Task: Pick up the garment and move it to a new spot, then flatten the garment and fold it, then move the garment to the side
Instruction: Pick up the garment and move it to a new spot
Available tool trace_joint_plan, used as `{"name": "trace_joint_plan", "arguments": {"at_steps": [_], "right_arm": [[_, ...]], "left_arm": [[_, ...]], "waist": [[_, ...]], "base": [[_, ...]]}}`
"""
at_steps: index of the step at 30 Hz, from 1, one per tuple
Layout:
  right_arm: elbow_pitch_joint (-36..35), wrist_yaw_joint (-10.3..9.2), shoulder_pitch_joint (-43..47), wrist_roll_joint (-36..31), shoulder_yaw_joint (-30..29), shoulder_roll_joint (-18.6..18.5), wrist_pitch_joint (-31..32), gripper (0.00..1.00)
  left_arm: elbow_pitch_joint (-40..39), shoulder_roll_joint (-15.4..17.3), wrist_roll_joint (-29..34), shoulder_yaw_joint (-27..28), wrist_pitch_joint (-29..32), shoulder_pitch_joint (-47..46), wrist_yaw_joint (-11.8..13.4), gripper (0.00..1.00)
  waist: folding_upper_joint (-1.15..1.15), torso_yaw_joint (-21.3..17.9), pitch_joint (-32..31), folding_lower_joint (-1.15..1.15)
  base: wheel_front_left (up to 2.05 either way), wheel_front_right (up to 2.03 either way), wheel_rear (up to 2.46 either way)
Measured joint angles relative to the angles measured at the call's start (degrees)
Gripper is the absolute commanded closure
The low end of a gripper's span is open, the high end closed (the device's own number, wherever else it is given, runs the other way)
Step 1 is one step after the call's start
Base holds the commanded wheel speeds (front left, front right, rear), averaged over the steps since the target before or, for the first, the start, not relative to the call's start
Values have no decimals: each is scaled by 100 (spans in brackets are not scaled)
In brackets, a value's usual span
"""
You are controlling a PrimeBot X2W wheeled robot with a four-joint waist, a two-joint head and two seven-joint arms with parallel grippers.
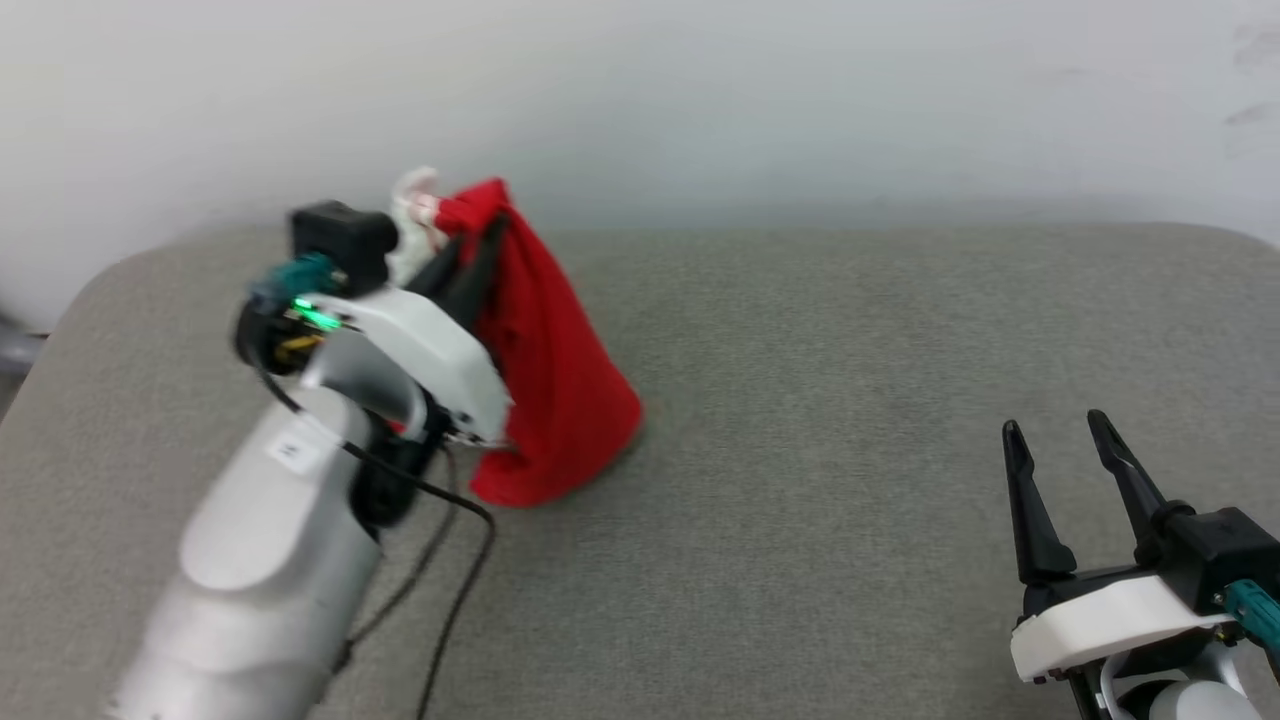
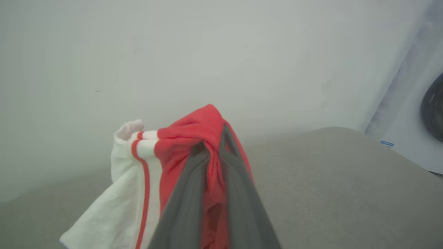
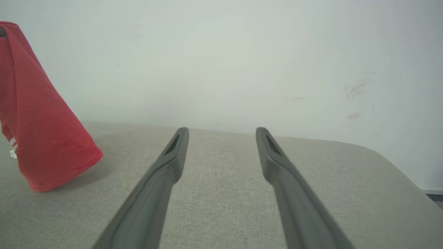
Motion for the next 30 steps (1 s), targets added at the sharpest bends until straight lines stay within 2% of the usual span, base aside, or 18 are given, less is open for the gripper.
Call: {"name": "trace_joint_plan", "arguments": {"at_steps": [6, 11, 17, 25, 26, 27, 28, 30], "right_arm": [[-147, 1, 104, 8, -37, -3, 68, 0], [-229, 1, 103, 37, -26, -2, 74, 0], [-276, 1, -8, 54, -49, -2, 38, 0], [-208, 1, -130, 38, -102, -2, 9, 0], [-192, 1, -135, 27, -98, -1, 8, 0], [-180, 1, -134, 20, -103, -1, 8, 0], [-174, 0, -133, 5, -107, -2, 8, 0], [-159, 1, -127, -1, -100, -2, 13, 0]], "left_arm": [[-725, -520, -29, -724, 316, 555, -69, 100], [-996, -825, -25, -1436, 543, 1120, -145, 100], [-881, -903, -4, -2139, 706, 1662, -194, 100], [-711, -904, 49, -3060, 686, 1770, -243, 100], [-726, -906, 45, -3142, 594, 1758, -243, 73], [-738, -909, 44, -3205, 506, 1739, -243, 27], [-758, -913, 43, -3249, 389, 1717, -244, 0], [-775, -931, 44, -3262, 161, 1674, -246, 0]], "waist": [[0, -270, -47, 0], [0, -344, 143, 1], [0, -356, 476, 1], [0, -205, 681, 2], [0, -191, 660, 2], [0, -177, 631, 2], [0, -158, 598, 2], [0, -126, 518, 2]], "base": [[0, 0, 0], [0, 0, 0], [0, 0, 0], [0, 0, 0], [0, 0, 0], [0, 0, 0], [0, 0, 0], [0, 0, 0]]}}
